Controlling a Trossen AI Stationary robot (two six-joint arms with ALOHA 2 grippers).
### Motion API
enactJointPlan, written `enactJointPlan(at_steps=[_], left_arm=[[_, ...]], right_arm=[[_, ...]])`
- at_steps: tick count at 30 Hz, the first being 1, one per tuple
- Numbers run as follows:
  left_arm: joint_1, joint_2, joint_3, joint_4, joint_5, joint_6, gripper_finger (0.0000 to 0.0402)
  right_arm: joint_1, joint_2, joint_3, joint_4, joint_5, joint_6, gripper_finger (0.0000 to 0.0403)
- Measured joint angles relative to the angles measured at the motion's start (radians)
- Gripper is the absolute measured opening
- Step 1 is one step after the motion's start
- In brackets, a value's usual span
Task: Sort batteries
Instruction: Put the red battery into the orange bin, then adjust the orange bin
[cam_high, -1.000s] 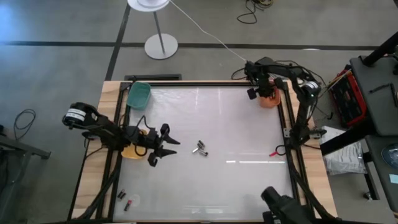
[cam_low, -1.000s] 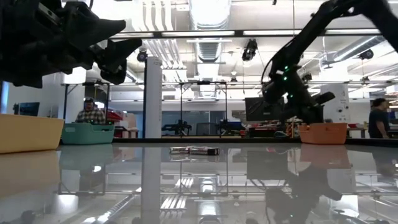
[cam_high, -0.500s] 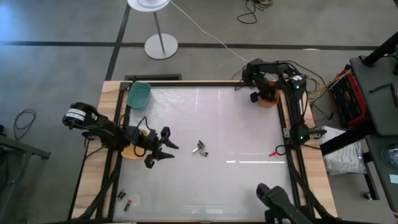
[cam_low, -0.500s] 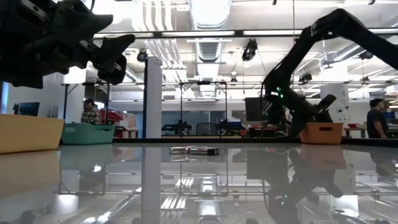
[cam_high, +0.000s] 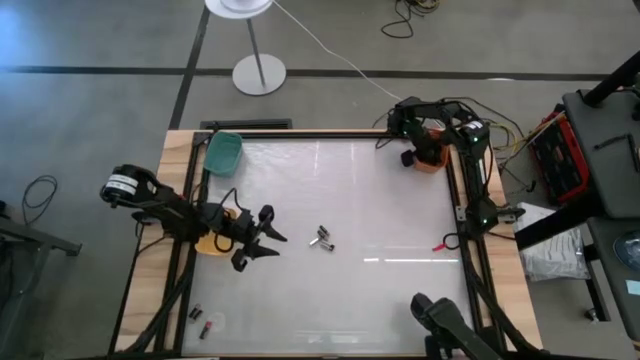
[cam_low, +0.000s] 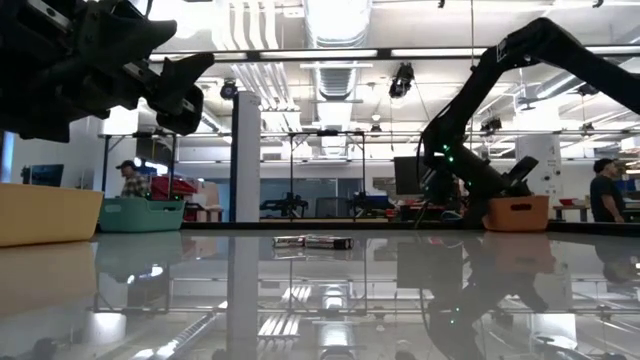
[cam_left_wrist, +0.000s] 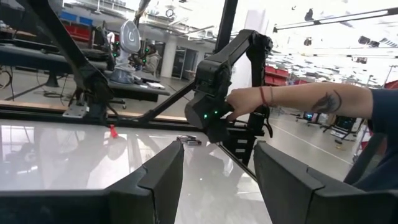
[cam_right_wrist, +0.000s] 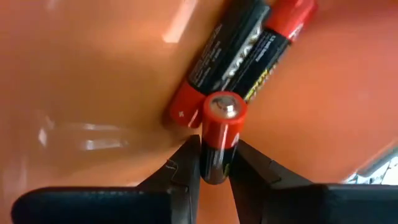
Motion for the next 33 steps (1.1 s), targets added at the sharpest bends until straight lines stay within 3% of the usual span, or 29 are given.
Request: enactJointPlan(at_steps=[8,20,25,33], left_arm=[[0.0,0.0,0.0,0.0,-0.001,0.0,0.0175],[0.0,0.0,0.0,0.0,-0.002,0.0,0.0175],[0.0,0.0,0.0,0.0,-0.002,0.0,0.0175],[0.0,0.0,0.0,0.0,-0.002,0.001,0.0175]], right_arm=[[0.0,-0.008,-0.001,0.013,0.034,-0.001,0.0077],[0.016,-0.163,-0.001,0.025,0.164,0.011,0.0172],[0.027,-0.242,-0.001,0.056,0.172,-0.006,0.0199],[0.164,-0.396,-0.036,0.258,0.124,-0.078,0.0216]])
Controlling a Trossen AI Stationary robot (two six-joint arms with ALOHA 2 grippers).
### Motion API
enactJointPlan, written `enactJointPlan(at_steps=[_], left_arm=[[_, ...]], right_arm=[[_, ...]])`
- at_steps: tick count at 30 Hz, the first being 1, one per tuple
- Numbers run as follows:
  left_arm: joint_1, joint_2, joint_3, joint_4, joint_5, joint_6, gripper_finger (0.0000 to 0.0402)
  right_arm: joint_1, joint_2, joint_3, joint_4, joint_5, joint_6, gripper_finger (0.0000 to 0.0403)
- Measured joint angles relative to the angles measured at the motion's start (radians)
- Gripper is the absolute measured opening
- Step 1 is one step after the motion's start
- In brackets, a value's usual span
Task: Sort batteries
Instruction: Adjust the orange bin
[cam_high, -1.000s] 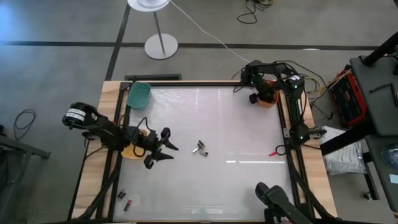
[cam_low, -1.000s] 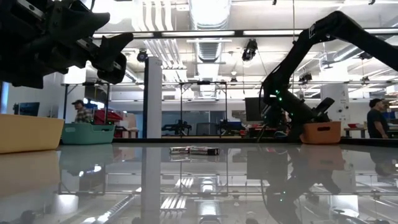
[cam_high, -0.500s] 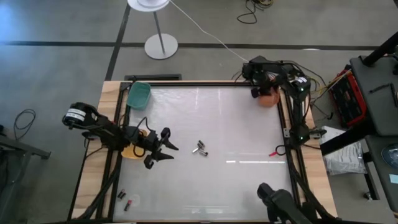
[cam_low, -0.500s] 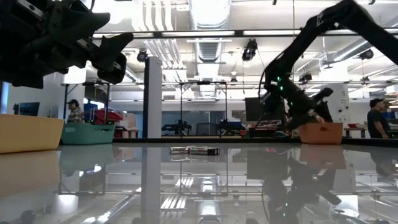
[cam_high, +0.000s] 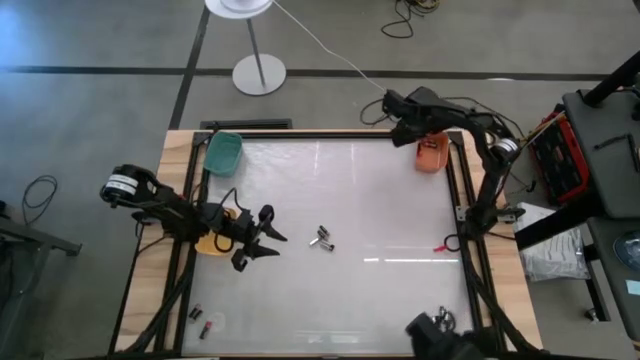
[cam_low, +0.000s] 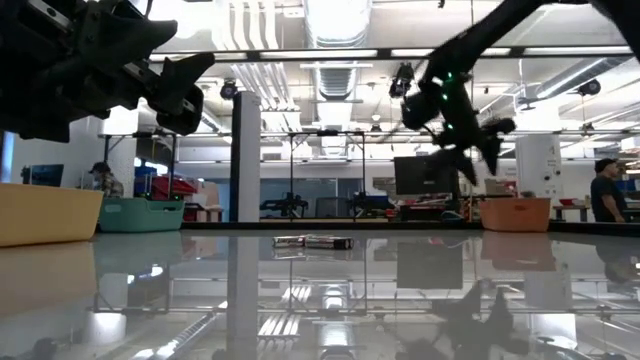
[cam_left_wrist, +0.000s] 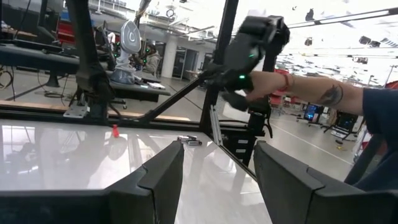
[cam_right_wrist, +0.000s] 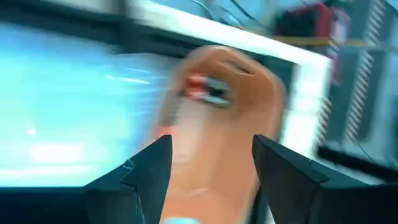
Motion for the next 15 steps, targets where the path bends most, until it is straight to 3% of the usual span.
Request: enactJointPlan(at_steps=[3,7,15], left_arm=[[0.0,0.0,0.0,0.0,0.0,0.0,0.0175],[0.0,0.0,0.0,0.0,0.0,0.0,0.0175],[0.0,0.0,0.0,-0.008,0.0,-0.011,0.0175]], right_arm=[[0.06,-0.008,-0.02,0.052,-0.044,-0.029,0.0215],[0.107,0.038,-0.05,0.047,0.005,-0.042,0.0215],[0.119,0.09,-0.111,0.008,0.013,-0.03,0.0217]])
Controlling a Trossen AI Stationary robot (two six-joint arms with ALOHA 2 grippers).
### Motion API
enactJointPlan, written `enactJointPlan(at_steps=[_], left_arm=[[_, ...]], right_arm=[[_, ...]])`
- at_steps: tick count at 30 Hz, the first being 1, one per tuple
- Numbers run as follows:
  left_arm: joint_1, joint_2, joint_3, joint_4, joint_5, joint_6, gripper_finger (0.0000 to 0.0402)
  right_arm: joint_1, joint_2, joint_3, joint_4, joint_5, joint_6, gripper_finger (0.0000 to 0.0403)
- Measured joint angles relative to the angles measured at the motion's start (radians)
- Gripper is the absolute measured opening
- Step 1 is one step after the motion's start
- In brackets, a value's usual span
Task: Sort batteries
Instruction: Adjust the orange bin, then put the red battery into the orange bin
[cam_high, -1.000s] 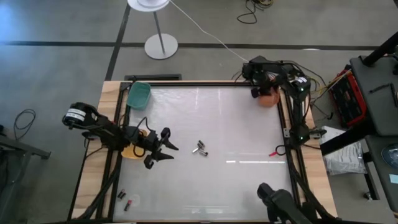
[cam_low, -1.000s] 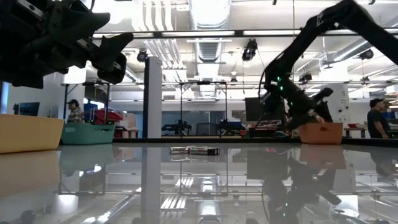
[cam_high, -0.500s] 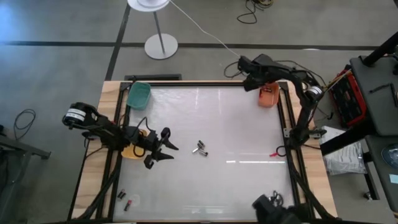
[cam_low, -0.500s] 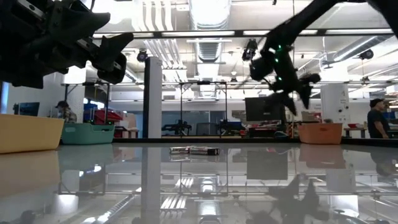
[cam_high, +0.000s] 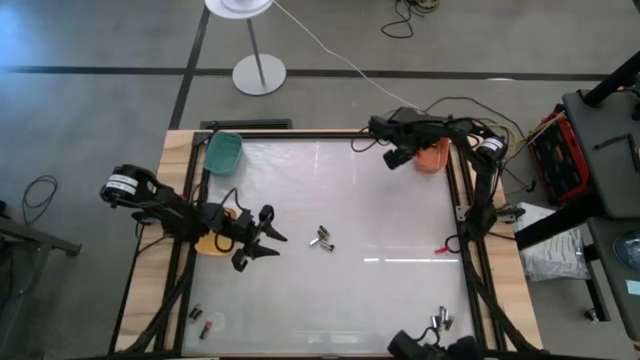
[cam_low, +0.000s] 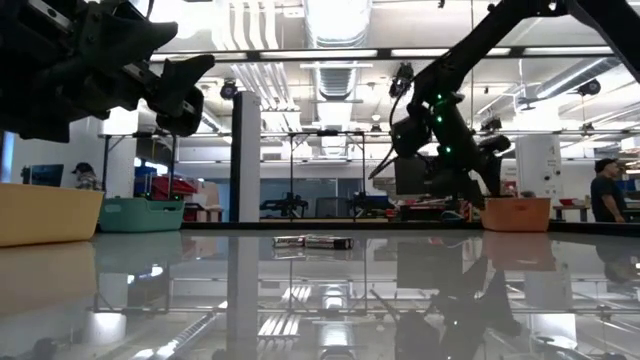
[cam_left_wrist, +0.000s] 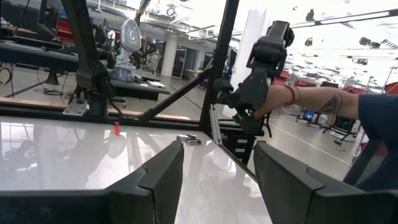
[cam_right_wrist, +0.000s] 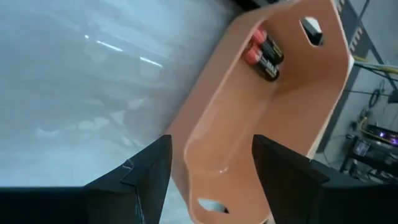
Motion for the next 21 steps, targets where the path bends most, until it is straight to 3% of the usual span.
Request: enactJointPlan(at_steps=[14,21], left_arm=[[0.0,0.0,0.0,-0.009,0.0,-0.002,0.0175],[0.0,0.0,0.0,-0.051,0.0,-0.026,0.0175]], right_arm=[[0.011,-0.018,-0.023,-0.111,0.082,0.017,0.0215],[0.104,-0.131,-0.018,-0.054,0.082,0.008,0.0223]])
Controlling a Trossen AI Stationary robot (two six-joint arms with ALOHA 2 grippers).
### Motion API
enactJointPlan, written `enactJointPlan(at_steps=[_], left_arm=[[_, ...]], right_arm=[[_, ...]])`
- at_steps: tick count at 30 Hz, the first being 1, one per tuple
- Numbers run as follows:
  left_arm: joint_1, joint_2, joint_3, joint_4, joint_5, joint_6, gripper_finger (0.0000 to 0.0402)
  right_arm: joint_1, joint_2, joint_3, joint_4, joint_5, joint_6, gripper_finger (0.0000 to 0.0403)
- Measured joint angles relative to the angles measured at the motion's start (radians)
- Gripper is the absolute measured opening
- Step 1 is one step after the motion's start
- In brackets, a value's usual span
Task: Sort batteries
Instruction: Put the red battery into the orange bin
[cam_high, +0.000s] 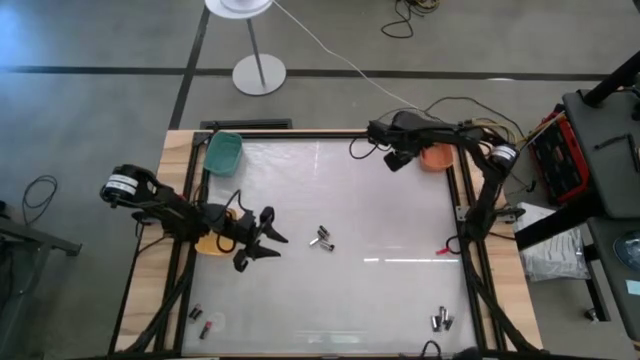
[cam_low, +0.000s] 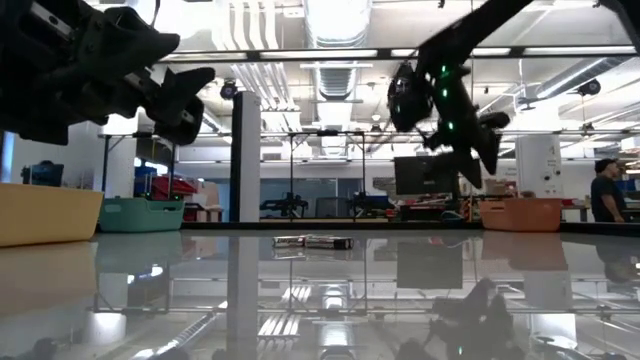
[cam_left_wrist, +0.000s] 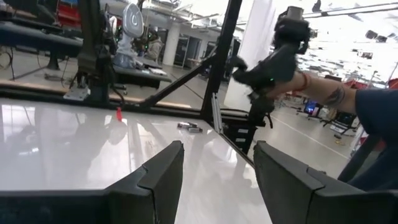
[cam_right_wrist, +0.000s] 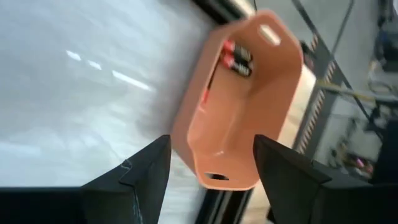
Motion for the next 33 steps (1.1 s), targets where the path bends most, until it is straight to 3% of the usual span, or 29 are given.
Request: enactJointPlan(at_steps=[4,9,12,14,16,19,21,23,26,31,33], left_arm=[[-0.035,-0.001,0.004,0.026,0.062,-0.065,0.0175],[-0.215,-0.015,0.111,0.038,0.256,-0.037,0.0172],[-0.33,-0.018,0.219,-0.101,0.274,-0.02,0.0171],[-0.376,-0.018,0.294,-0.306,0.209,-0.085,0.0171],[-0.403,-0.018,0.377,-0.578,0.09,-0.251,0.0171],[-0.445,-0.017,0.504,-1.121,-0.079,-0.639,0.0171],[-0.487,-0.01,0.587,-1.462,-0.103,-0.871,0.017],[-0.548,-0.006,0.666,-1.69,-0.086,-1.056,0.017],[-0.644,-0.006,0.772,-1.802,-0.068,-1.276,0.017],[-0.779,0.006,0.942,-1.927,-0.219,-1.535,0.017],[-0.82,0.032,0.993,-2.055,-0.213,-1.697,0.017]], right_arm=[[0.131,-0.124,-0.033,0.12,0.01,-0.009,0.0229],[0.372,-0.297,-0.178,0.438,0.02,-0.072,0.0237],[0.485,-0.39,-0.279,0.667,0.026,-0.143,0.0241],[0.538,-0.432,-0.338,0.807,0.024,-0.204,0.0244],[0.567,-0.463,-0.378,0.928,0.022,-0.271,0.0245],[0.578,-0.487,-0.41,1.067,0.026,-0.36,0.0241],[0.578,-0.488,-0.418,1.114,0.026,-0.398,0.0238],[0.577,-0.478,-0.422,1.141,0.027,-0.429,0.0234],[0.575,-0.468,-0.429,1.147,0.026,-0.457,0.0229],[0.57,-0.43,-0.445,1.18,0.025,-0.46,0.0231],[0.568,-0.409,-0.453,1.21,0.025,-0.459,0.0234]])
